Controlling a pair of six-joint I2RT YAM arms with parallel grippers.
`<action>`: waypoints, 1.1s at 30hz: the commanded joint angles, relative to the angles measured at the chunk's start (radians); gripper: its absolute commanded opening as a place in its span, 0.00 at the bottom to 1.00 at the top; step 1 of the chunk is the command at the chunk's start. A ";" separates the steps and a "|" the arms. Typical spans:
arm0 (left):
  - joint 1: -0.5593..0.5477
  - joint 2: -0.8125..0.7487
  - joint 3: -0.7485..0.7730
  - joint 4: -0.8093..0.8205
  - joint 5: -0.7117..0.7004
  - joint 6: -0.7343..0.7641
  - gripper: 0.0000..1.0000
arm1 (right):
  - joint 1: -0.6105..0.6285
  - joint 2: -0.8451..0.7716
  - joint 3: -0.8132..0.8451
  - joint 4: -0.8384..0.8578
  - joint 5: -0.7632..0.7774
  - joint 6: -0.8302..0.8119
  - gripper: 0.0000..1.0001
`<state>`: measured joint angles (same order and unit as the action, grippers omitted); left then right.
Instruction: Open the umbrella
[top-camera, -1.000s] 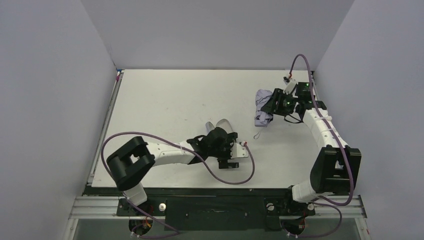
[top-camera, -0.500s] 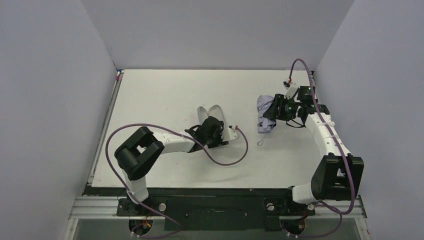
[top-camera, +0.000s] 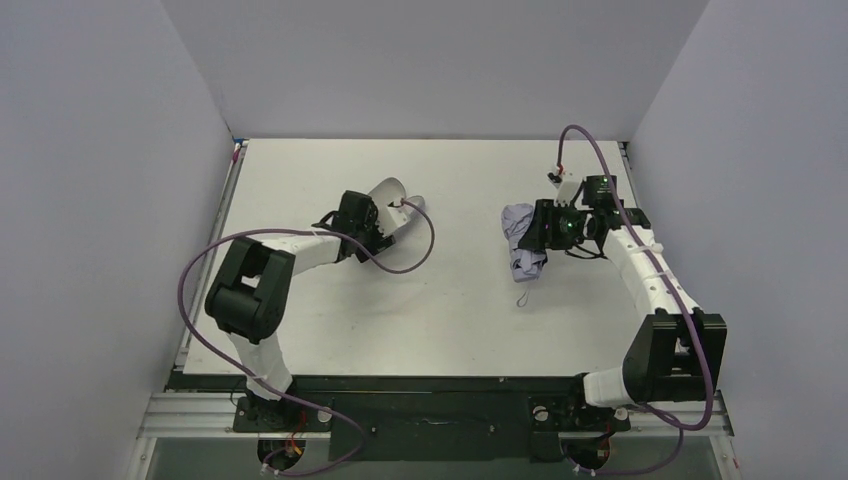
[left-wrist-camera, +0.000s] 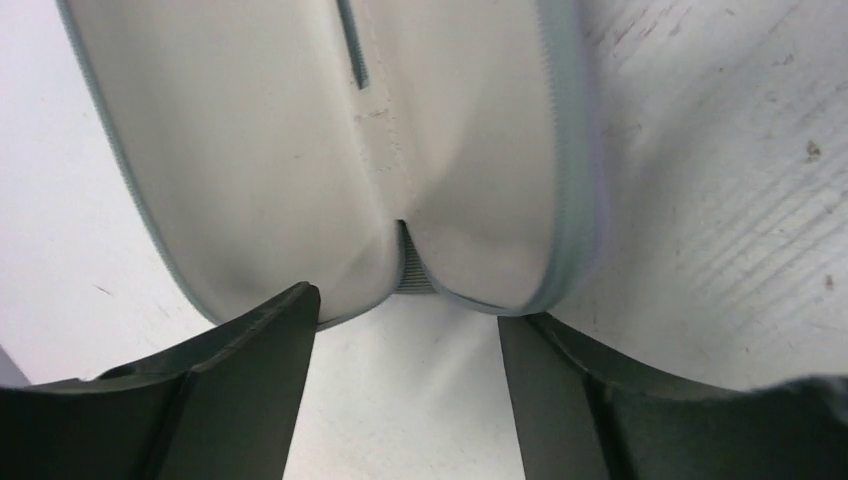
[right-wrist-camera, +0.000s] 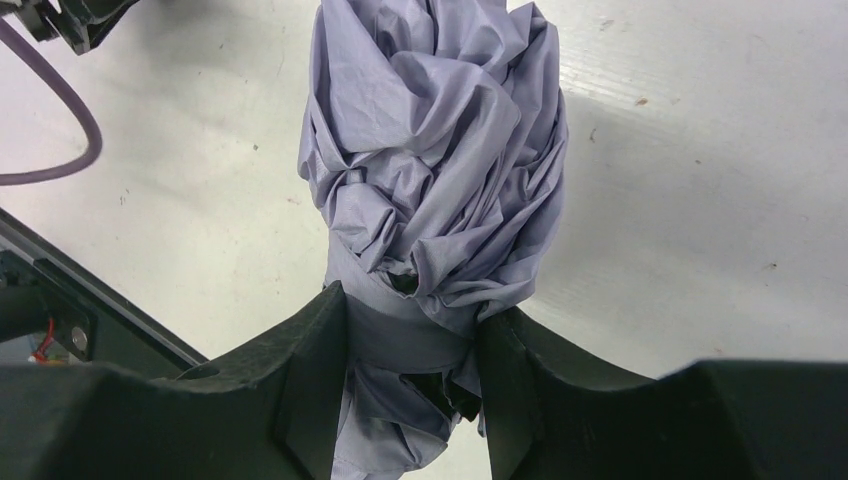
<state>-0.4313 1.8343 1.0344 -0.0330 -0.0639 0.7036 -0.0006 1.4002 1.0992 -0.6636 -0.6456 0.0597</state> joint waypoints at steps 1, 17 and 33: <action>0.041 -0.082 -0.001 -0.100 0.186 -0.033 0.73 | 0.045 -0.082 0.035 0.052 -0.039 -0.025 0.00; 0.055 -0.636 0.024 0.031 0.798 -0.880 0.97 | 0.268 -0.361 0.060 0.428 0.136 0.373 0.00; -0.233 -0.592 0.001 0.460 0.733 -1.255 0.99 | 0.361 -0.356 0.295 0.426 0.325 0.438 0.00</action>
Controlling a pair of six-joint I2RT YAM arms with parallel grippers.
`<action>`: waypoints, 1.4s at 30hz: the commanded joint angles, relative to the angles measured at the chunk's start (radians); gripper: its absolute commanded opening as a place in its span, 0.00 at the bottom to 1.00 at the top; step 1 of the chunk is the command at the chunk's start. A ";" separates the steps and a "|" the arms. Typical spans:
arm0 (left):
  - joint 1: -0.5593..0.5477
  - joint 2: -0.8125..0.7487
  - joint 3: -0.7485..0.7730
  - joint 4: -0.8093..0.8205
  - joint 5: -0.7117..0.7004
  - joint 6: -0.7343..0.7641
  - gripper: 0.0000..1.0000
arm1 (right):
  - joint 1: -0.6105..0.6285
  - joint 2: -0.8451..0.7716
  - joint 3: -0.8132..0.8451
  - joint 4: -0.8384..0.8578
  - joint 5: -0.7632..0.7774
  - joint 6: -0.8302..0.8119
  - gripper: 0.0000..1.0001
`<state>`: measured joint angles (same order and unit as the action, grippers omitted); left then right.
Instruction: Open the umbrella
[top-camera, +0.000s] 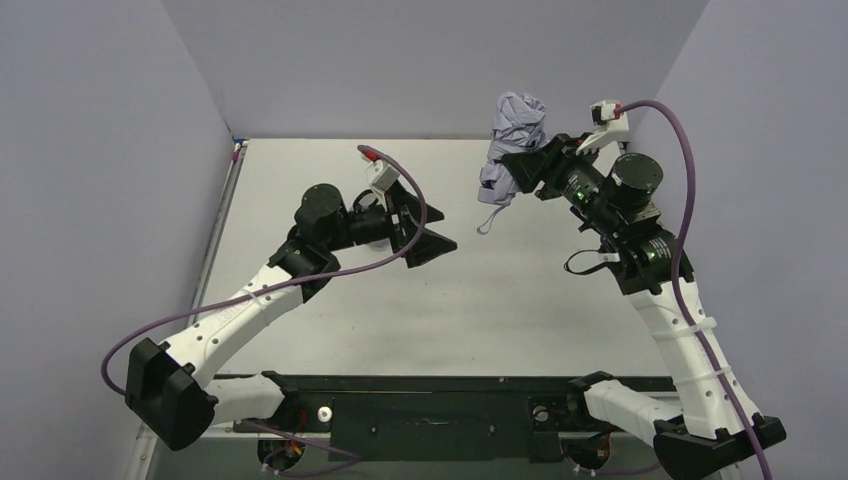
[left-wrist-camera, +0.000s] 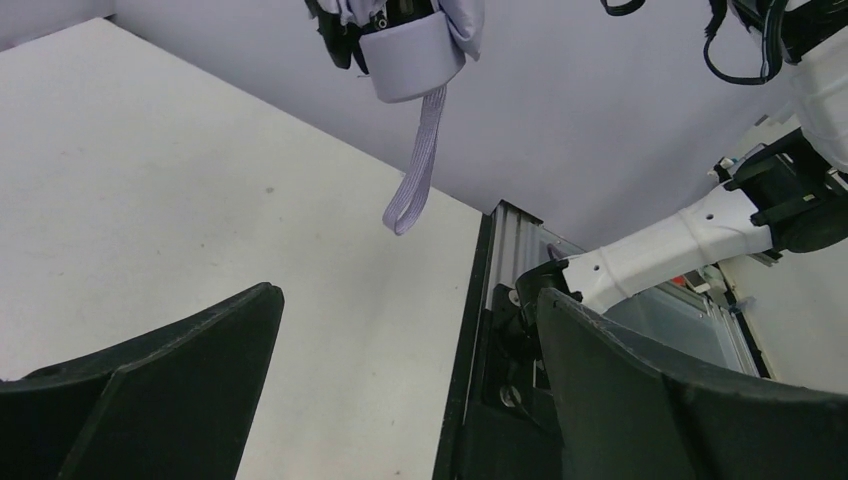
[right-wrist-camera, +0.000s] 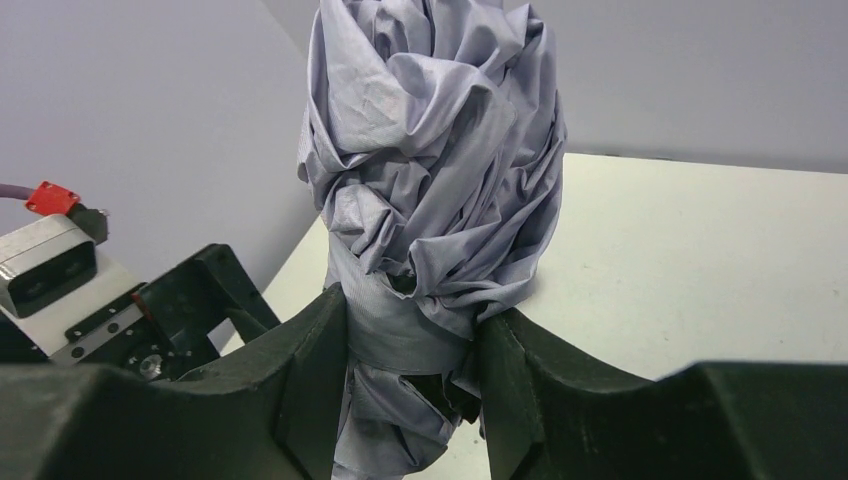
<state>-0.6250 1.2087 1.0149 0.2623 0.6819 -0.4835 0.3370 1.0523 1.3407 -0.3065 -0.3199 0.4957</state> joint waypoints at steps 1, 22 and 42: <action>-0.050 0.040 0.025 0.174 -0.011 -0.064 1.00 | 0.026 -0.008 0.057 0.070 -0.010 -0.001 0.00; -0.199 0.099 0.067 0.246 -0.064 0.010 0.83 | 0.035 -0.035 0.144 0.084 -0.157 -0.018 0.00; -0.186 0.050 0.025 0.275 -0.055 0.011 0.00 | 0.114 0.038 0.158 0.110 -0.078 -0.047 0.00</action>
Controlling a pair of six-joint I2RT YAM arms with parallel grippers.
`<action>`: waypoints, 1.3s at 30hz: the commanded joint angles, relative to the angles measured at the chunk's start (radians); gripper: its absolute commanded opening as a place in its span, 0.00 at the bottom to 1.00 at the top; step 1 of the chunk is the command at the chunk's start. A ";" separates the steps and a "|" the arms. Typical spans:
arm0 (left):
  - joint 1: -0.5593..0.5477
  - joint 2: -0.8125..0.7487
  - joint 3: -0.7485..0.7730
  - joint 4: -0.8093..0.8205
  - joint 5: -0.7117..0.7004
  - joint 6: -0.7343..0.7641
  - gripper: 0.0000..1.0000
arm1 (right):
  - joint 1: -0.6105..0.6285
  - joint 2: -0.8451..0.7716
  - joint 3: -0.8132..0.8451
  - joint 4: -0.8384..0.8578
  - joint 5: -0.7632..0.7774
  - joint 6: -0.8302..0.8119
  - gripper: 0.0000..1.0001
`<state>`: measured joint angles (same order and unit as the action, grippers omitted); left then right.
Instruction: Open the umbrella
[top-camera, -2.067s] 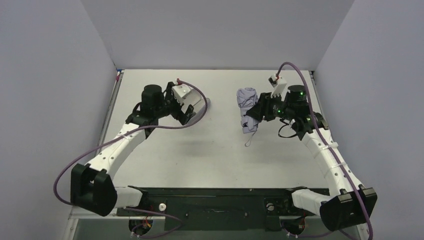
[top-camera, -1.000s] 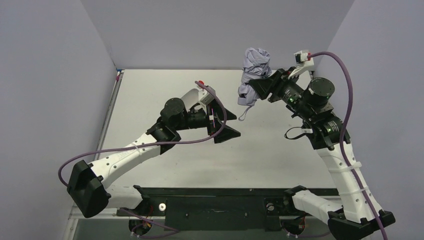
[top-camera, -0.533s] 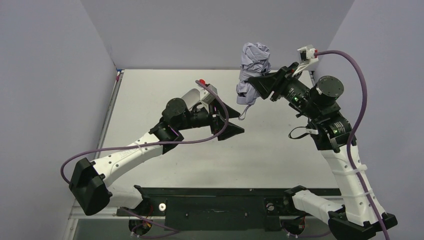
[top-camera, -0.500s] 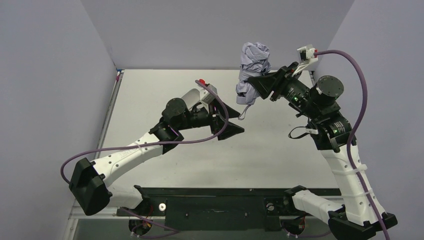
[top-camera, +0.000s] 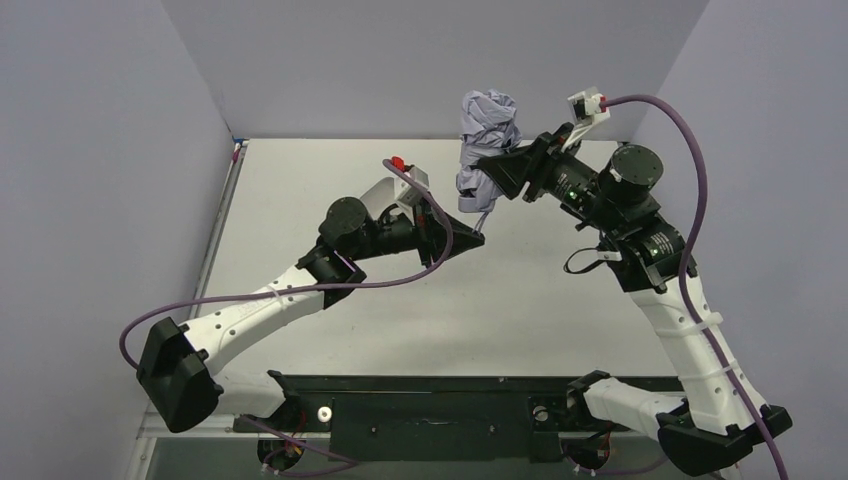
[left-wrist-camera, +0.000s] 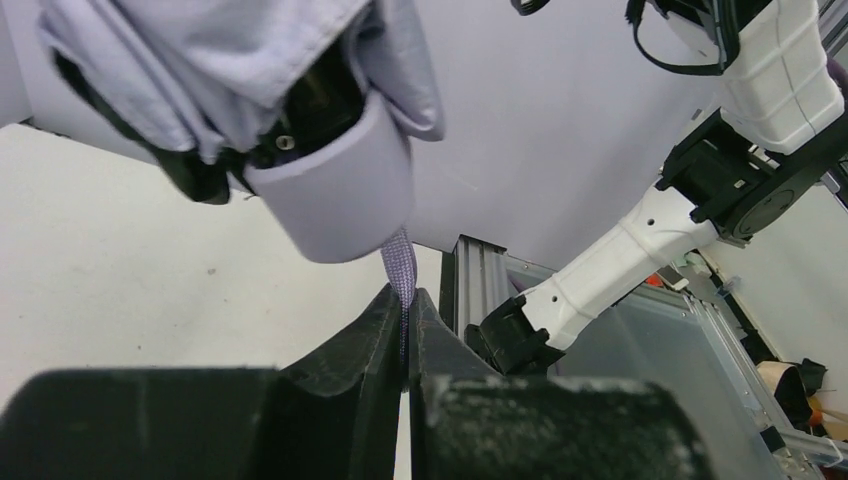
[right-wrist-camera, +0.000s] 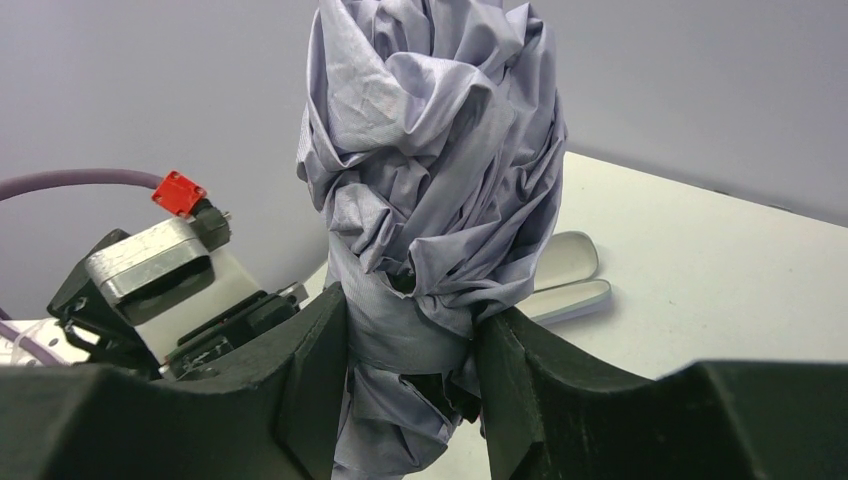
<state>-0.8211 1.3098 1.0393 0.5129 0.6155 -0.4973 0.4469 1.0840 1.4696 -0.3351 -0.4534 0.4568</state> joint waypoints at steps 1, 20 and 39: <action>0.012 -0.057 -0.012 0.005 0.010 0.041 0.00 | 0.000 0.014 0.023 0.152 0.088 -0.011 0.00; 0.034 -0.075 -0.158 -0.209 0.023 0.283 0.00 | -0.134 0.193 -0.007 0.434 0.186 0.164 0.00; 0.239 0.021 -0.118 -0.503 0.186 0.593 0.00 | -0.244 0.431 0.130 0.588 0.265 0.253 0.00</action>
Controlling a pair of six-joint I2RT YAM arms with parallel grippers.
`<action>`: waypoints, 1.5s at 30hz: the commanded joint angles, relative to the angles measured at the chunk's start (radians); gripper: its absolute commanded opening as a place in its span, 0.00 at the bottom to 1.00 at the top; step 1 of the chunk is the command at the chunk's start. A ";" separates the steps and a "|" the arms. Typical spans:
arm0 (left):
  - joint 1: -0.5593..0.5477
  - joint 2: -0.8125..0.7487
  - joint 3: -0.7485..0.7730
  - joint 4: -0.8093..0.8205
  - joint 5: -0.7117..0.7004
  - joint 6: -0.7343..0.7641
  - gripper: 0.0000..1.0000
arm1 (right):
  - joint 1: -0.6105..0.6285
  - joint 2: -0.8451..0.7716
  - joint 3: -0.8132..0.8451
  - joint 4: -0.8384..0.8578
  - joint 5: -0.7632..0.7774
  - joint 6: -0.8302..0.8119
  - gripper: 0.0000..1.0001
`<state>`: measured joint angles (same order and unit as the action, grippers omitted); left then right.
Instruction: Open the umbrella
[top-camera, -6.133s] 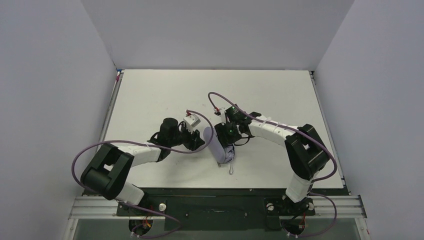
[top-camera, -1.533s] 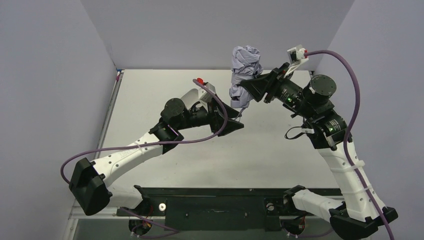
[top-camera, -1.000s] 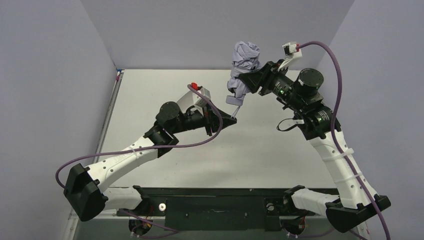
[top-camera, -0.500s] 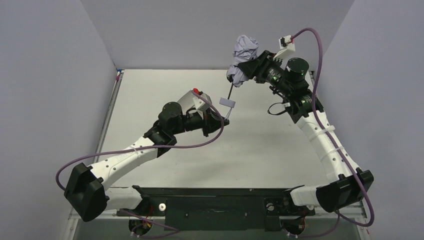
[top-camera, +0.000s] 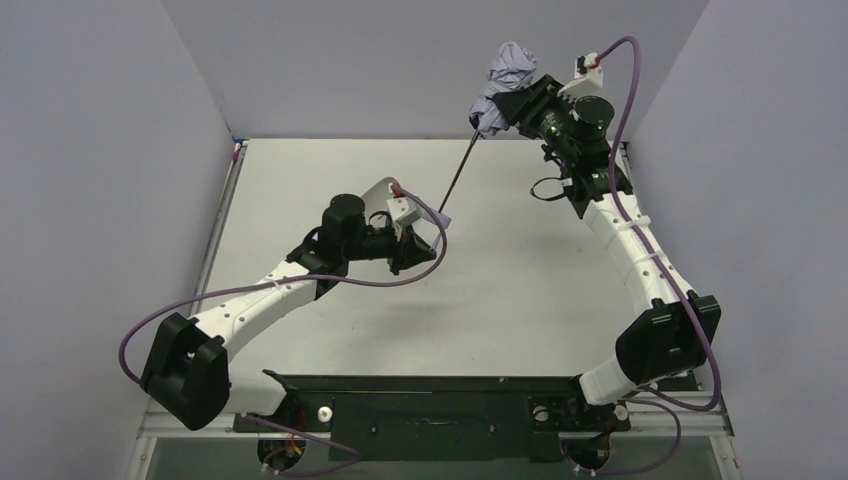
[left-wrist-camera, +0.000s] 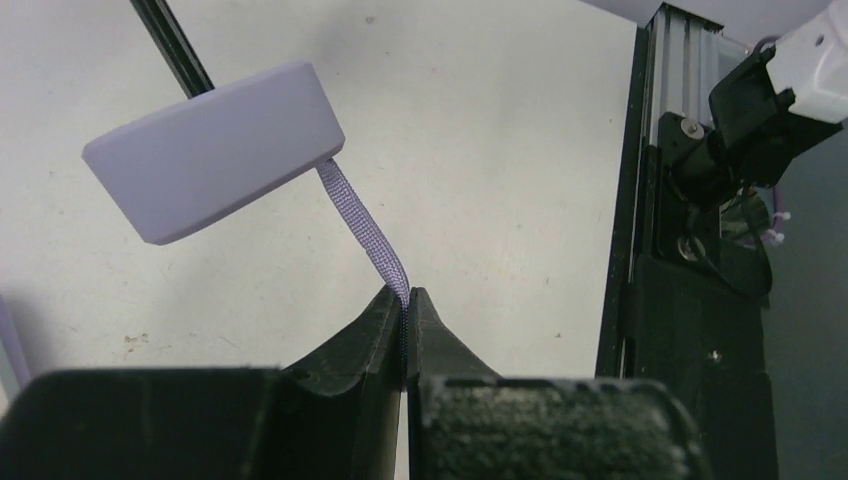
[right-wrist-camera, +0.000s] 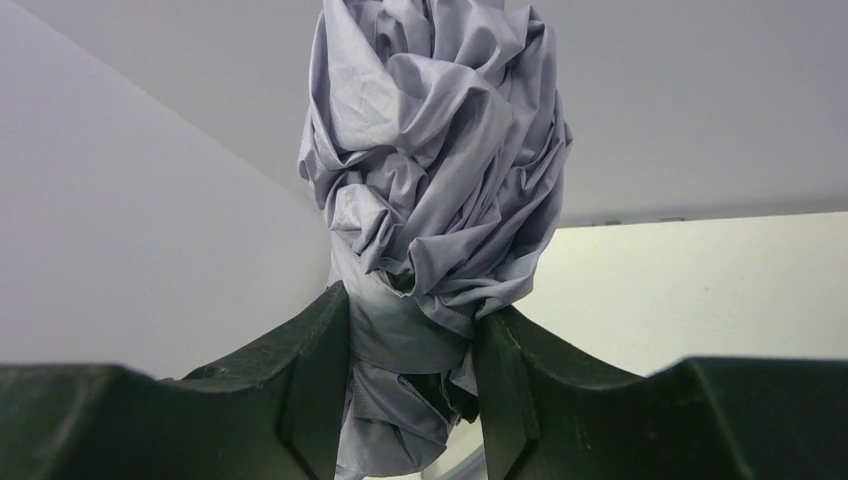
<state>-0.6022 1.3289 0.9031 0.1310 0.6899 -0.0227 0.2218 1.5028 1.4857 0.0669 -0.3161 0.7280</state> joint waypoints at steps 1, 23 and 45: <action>0.041 -0.002 0.004 -0.125 0.122 0.127 0.00 | -0.019 0.018 0.120 0.169 0.146 -0.025 0.00; 0.145 0.219 0.513 -0.307 -0.104 0.124 0.82 | 0.018 0.003 0.011 0.243 0.145 -0.070 0.00; 0.110 0.520 0.812 -0.499 -0.269 0.213 0.41 | 0.097 0.132 0.149 0.213 0.224 -0.126 0.00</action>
<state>-0.4957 1.8610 1.7081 -0.3645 0.4438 0.1501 0.3206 1.6505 1.5425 0.1772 -0.1444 0.6125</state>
